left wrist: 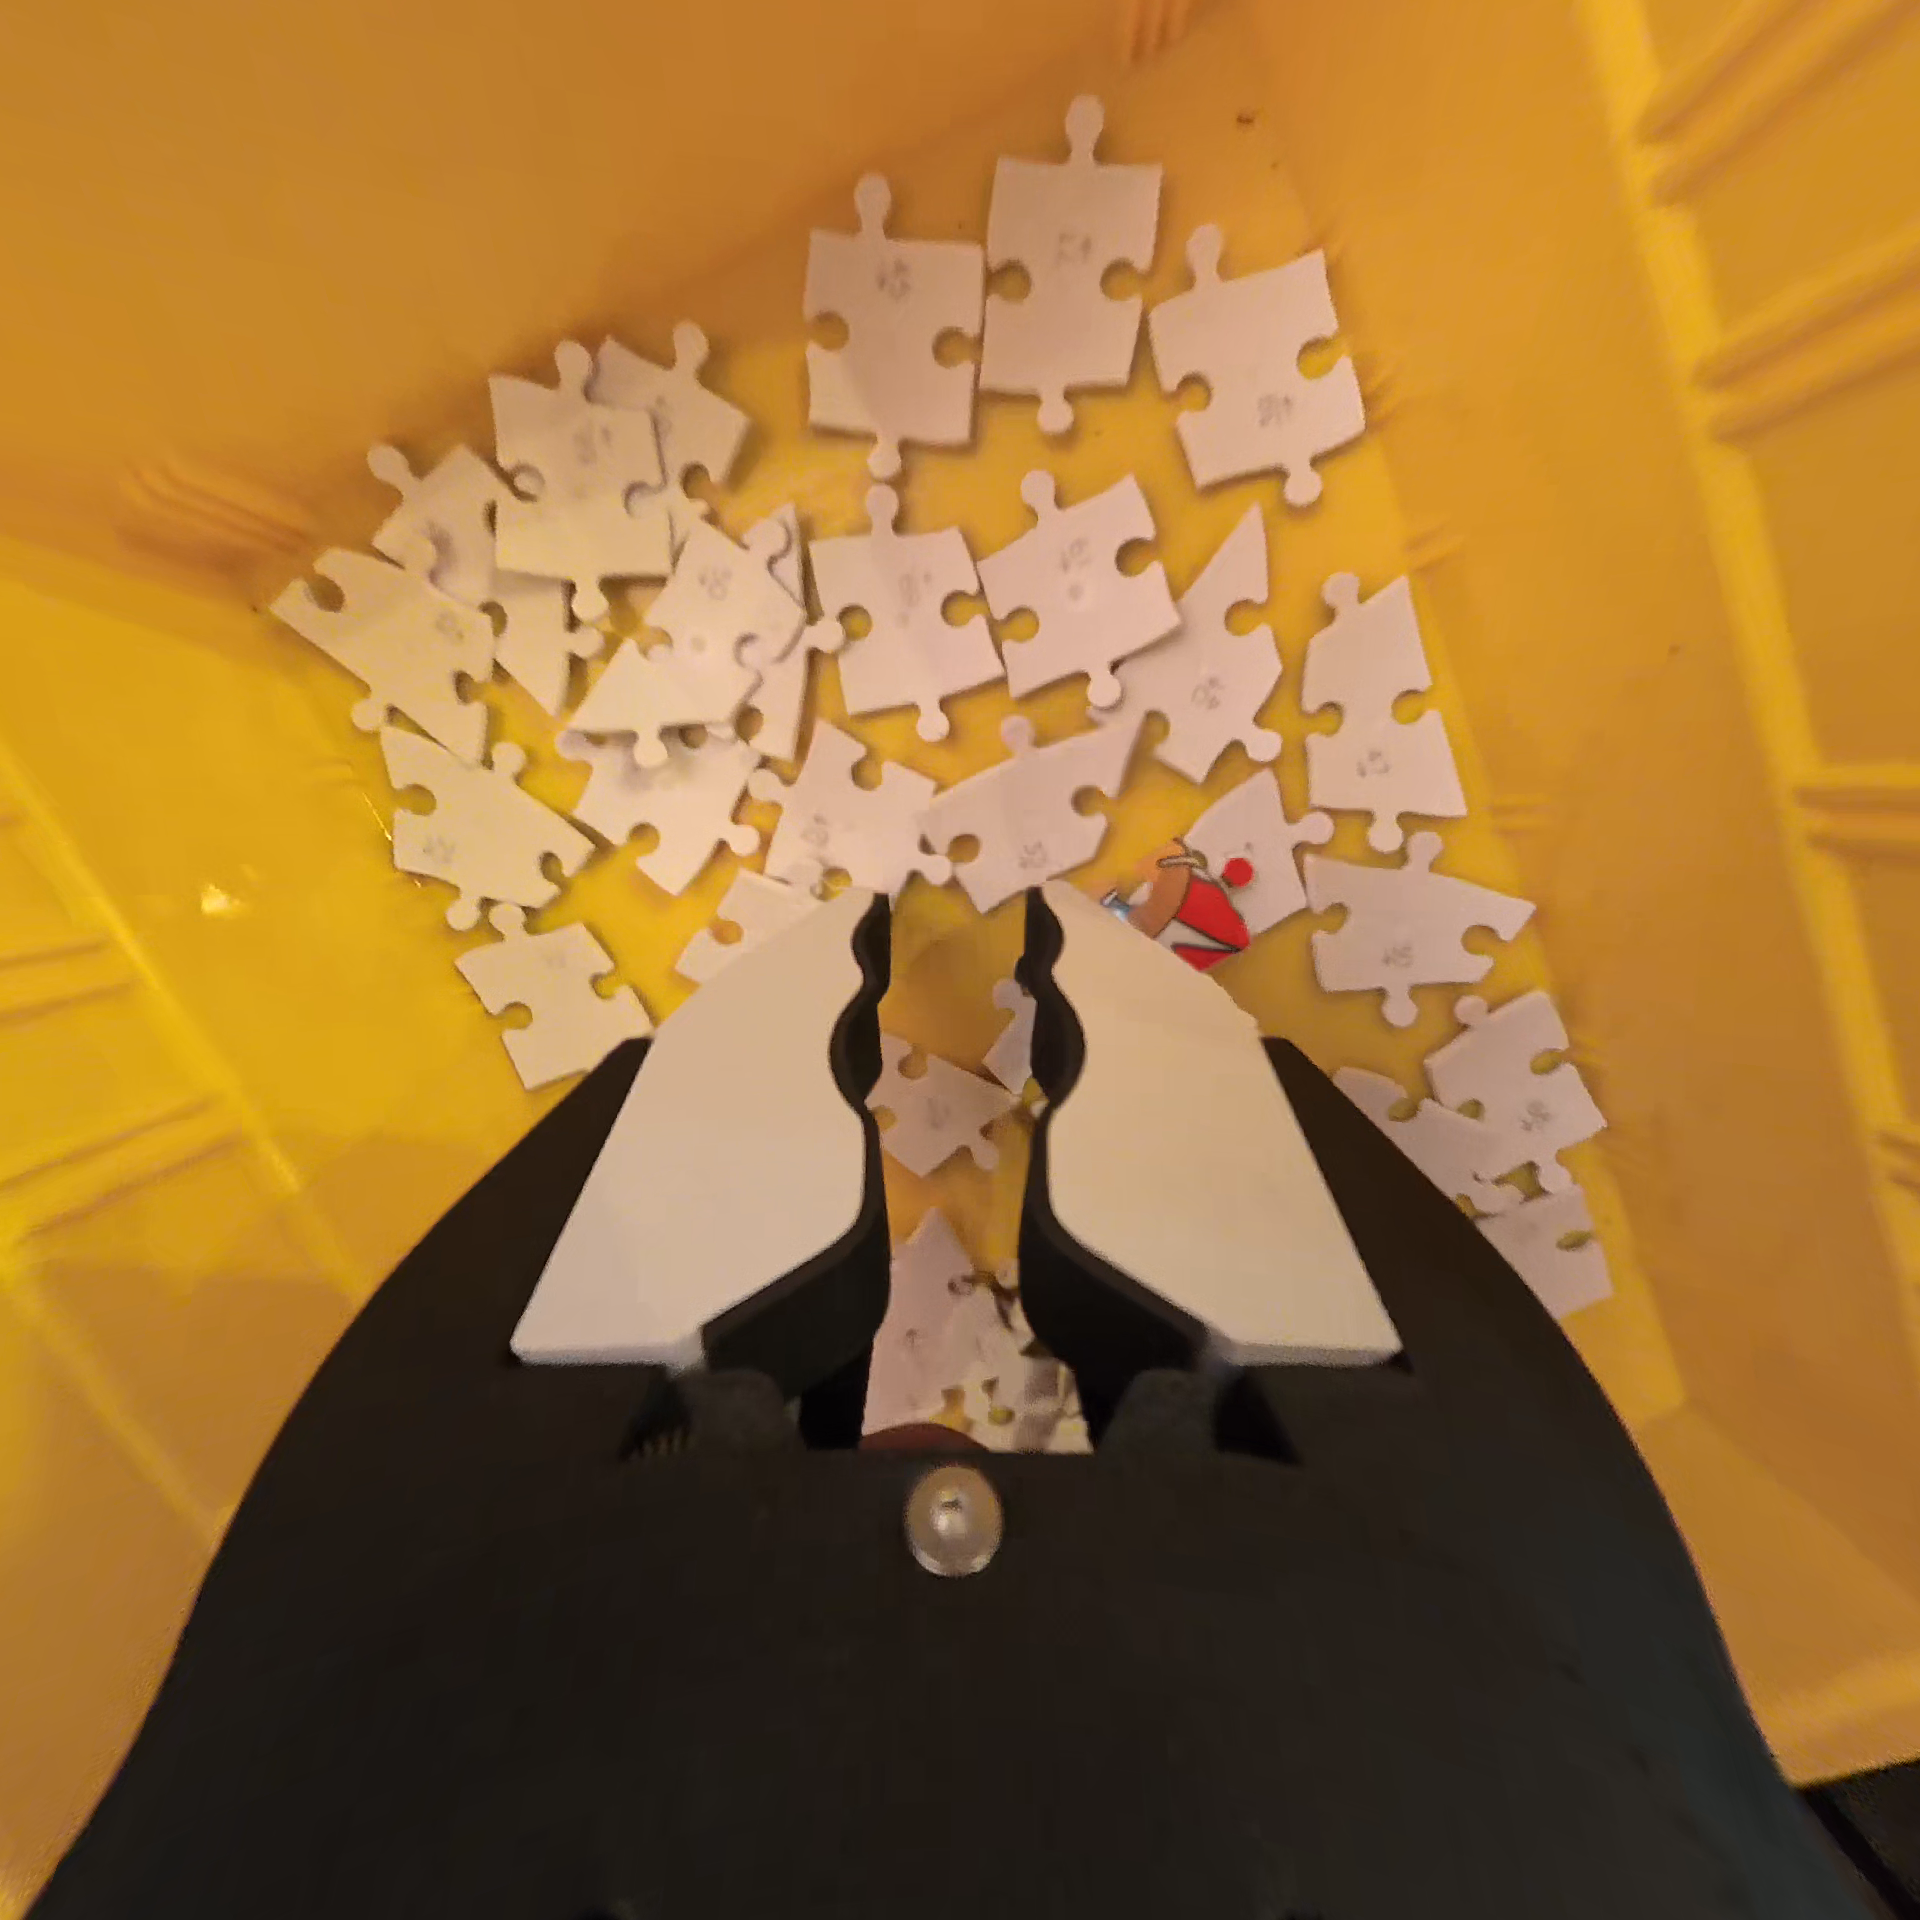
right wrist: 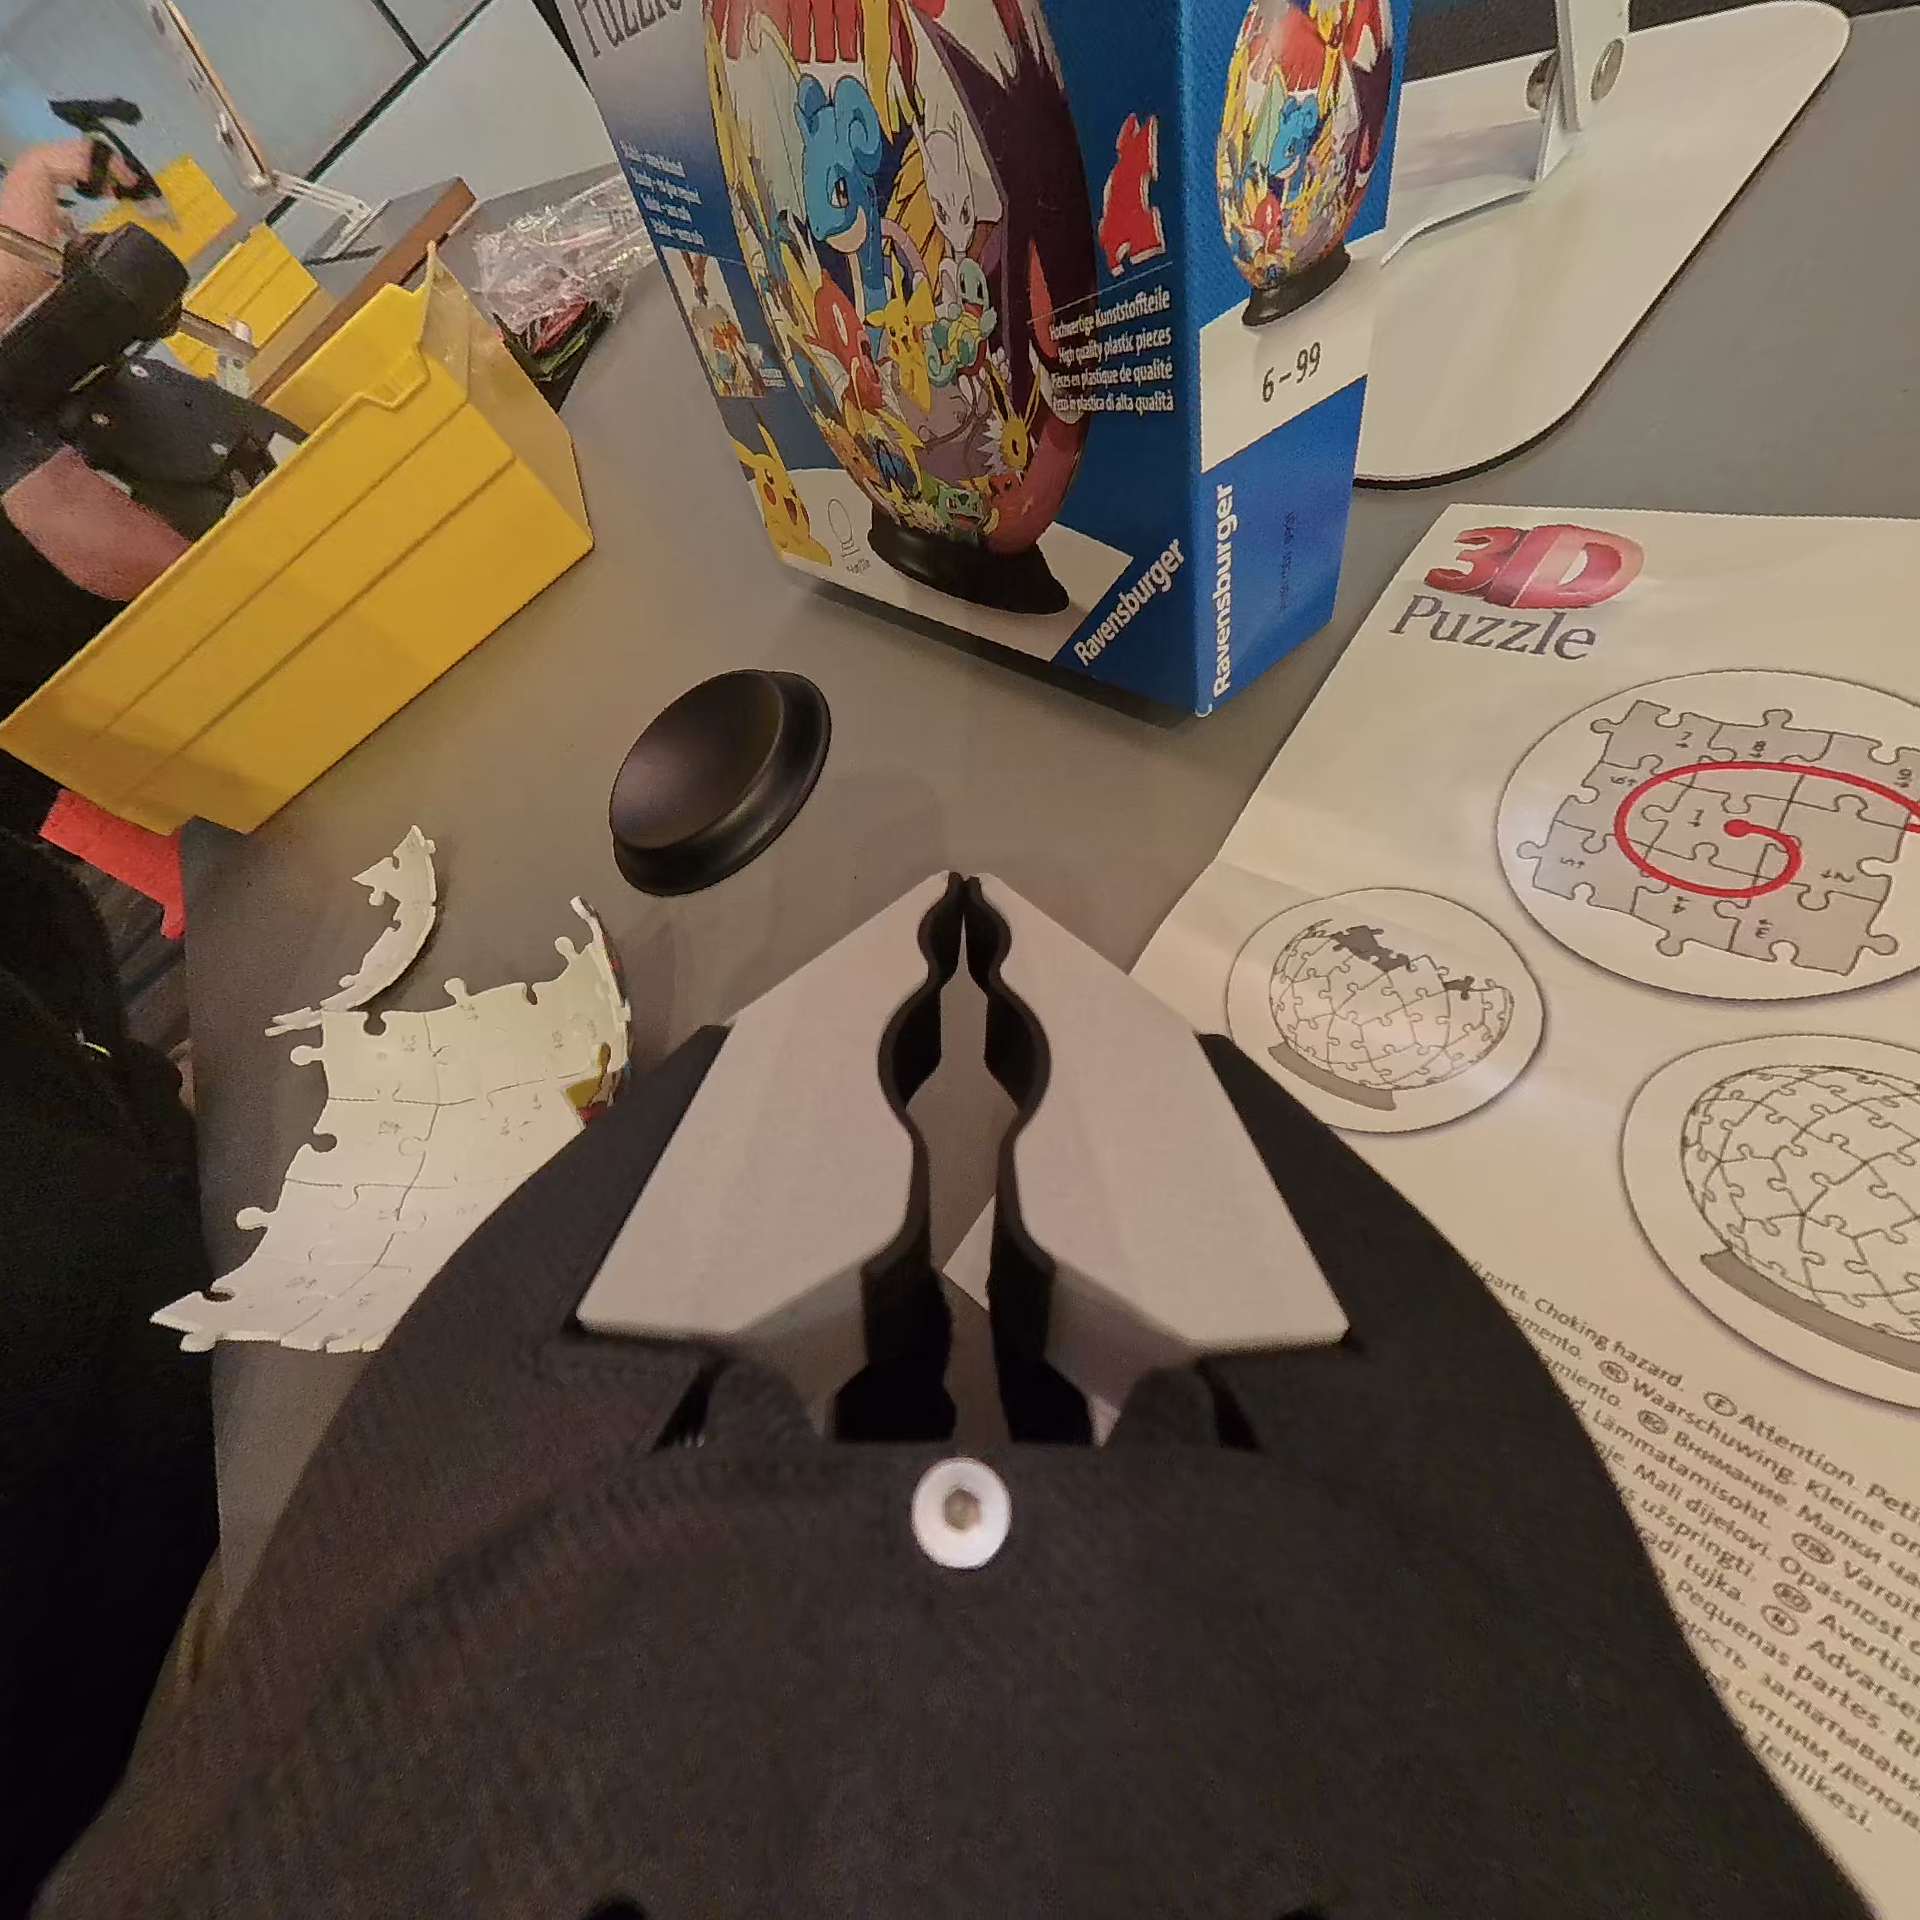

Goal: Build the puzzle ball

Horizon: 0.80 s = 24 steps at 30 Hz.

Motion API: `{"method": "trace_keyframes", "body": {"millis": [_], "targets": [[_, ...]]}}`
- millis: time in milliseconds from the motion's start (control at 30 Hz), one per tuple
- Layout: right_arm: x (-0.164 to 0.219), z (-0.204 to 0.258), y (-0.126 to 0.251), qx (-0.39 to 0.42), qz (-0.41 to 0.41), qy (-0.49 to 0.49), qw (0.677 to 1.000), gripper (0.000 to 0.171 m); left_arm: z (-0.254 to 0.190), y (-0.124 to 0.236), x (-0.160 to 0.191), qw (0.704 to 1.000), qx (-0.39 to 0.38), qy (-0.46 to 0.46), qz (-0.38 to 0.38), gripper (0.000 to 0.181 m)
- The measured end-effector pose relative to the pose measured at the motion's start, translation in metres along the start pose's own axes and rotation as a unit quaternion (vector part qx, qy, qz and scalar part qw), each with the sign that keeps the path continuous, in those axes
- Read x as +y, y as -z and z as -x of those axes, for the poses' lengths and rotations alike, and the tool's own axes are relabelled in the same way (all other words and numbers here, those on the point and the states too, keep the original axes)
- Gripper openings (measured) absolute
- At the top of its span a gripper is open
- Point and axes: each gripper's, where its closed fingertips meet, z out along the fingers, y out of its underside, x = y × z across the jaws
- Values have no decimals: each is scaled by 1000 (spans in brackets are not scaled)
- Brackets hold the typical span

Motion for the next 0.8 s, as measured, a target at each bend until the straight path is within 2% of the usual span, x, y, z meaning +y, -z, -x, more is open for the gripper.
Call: {"method": "trace_keyframes", "body": {"millis": [200, 400, 533, 667, 700, 800], "targets": [[0, 0, 0, 0, 0, -1, 1000, 0, -8, 7, 14, 1000, 5, -1, 14, 34], [0, 0, 0, 0, 0, -1, 1000, 0, -32, 15, 9, 998, 45, -27, -24, 39], [0, 0, 0, -1, -1, -2, 1000, 0, -47, 20, 7, 994, 48, -82, -44, 31], [0, 0, 0, -1, -1, -1, 1000, 0, -54, 7, 13, 994, 28, -109, -13, 25], [0, 0, 0, -1, -2, -1, 1000, 0, -55, 7, 10, 993, 27, -111, -21, 18], [-1, 0, 0, -1, -2, -1, 1000, 0, -55, 8, 8, 995, 34, -86, -24, 14]]}}
